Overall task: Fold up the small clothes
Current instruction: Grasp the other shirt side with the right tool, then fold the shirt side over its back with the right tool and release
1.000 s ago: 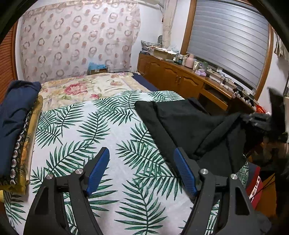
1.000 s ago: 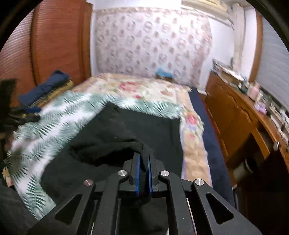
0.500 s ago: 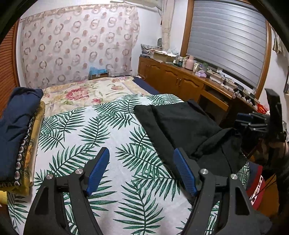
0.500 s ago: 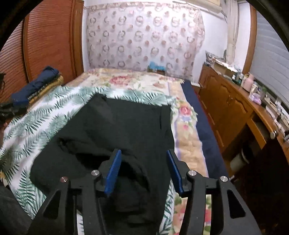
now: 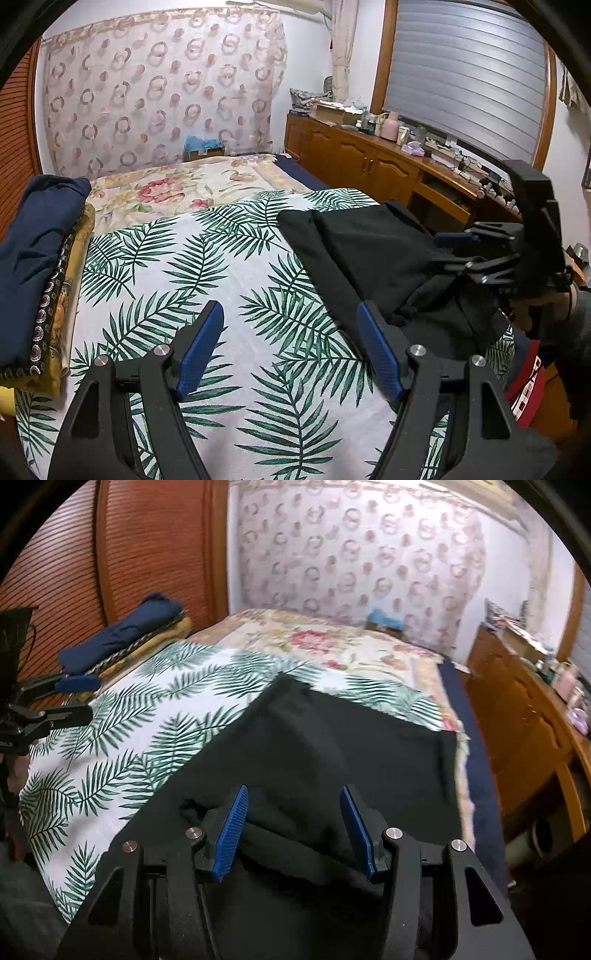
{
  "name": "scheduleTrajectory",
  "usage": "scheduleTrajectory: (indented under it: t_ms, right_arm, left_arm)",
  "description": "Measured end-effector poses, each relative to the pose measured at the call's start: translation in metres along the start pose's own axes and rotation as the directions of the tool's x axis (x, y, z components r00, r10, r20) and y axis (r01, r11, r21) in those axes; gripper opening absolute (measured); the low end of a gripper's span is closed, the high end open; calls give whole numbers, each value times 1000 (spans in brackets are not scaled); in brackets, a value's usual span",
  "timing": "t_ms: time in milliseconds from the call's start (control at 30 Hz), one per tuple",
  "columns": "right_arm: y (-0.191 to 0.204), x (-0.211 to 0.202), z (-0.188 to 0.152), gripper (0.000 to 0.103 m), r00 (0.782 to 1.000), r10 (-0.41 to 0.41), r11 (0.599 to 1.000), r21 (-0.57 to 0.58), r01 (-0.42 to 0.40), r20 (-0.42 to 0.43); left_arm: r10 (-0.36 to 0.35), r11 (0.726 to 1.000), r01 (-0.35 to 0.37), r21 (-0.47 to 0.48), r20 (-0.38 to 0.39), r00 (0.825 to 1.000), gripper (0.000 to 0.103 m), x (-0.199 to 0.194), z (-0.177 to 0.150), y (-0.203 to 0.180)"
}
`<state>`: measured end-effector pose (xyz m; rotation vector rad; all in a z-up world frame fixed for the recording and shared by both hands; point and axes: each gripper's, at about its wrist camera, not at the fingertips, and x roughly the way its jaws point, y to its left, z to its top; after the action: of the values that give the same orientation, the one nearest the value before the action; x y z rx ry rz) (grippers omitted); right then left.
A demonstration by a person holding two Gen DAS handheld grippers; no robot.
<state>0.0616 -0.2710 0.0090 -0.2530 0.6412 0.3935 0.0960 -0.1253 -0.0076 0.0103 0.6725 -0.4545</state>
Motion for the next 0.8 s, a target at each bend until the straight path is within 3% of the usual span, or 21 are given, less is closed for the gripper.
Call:
scheduleTrajectory:
  t_ms: [333, 500, 667, 733, 767, 800]
  right_arm:
    - [25, 37, 10, 54, 986, 121, 985, -109, -133, -116]
    - [28, 47, 10, 54, 980, 118, 978, -150, -142, -159]
    - [15, 60, 12, 53, 977, 137, 982, -110, -156, -162]
    - [13, 59, 11, 33, 978, 140, 981, -109, -158, -152]
    - [11, 57, 12, 16, 980, 134, 982, -114, -152, -148]
    - [11, 58, 12, 10, 980, 138, 982, -109, -155, -143]
  left_arm:
    - [-4, 1000, 4, -12, -12, 1000, 75, 4, -5, -1]
    - [-6, 1000, 6, -21, -16, 1000, 75, 5, -7, 2]
    - [-10, 1000, 9, -23, -22, 1000, 75, 6, -10, 0]
    - [-12, 1000, 11, -25, -26, 1000, 75, 7, -11, 0]
    - [-13, 1000, 12, -27, -28, 1000, 75, 8, -11, -1]
    - [-14, 1000, 13, -27, -31, 999, 75, 9, -12, -1]
